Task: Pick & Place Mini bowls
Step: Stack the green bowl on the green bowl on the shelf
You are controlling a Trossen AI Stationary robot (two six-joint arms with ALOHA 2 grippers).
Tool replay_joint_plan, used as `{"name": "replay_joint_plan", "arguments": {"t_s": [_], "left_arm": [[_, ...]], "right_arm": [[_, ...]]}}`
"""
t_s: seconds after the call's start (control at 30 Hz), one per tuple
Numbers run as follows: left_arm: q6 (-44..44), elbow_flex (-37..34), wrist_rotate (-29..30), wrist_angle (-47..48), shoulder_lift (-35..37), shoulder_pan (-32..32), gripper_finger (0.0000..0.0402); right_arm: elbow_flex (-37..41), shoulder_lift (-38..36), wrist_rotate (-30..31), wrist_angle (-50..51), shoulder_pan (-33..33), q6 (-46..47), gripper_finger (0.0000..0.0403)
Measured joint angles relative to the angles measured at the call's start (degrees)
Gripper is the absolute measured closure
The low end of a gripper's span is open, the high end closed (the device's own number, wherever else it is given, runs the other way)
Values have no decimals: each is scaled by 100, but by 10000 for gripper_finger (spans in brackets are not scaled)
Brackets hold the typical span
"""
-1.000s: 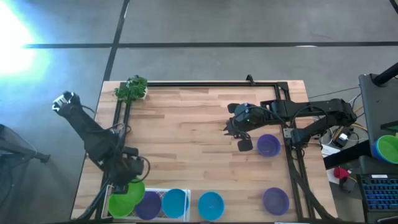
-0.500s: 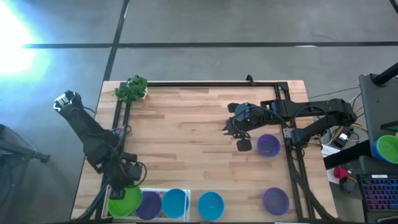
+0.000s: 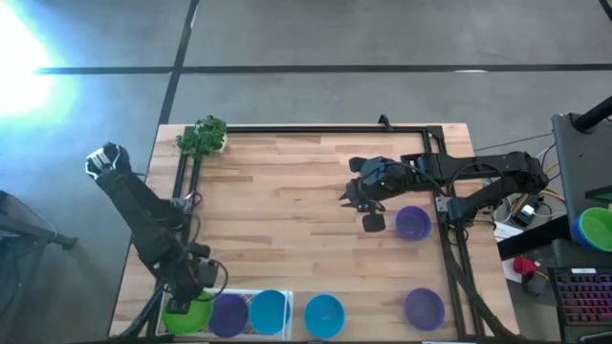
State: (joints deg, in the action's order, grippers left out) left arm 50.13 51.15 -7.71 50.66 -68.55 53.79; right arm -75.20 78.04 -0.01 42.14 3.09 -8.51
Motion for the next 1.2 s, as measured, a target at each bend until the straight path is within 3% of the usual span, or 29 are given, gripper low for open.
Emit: {"name": "replay_joint_plan", "arguments": {"t_s": [0.2,0.63,1.2], "left_arm": [[49,-89,-378,32,-118,7,402],[226,207,-361,285,24,7,402],[713,47,-279,341,-20,9,395]], "right_arm": [[0,-4,0,-82,0,-2,332],[0,-4,2,-122,0,-2,324],[0,-4,4,-204,0,-58,335]]}}
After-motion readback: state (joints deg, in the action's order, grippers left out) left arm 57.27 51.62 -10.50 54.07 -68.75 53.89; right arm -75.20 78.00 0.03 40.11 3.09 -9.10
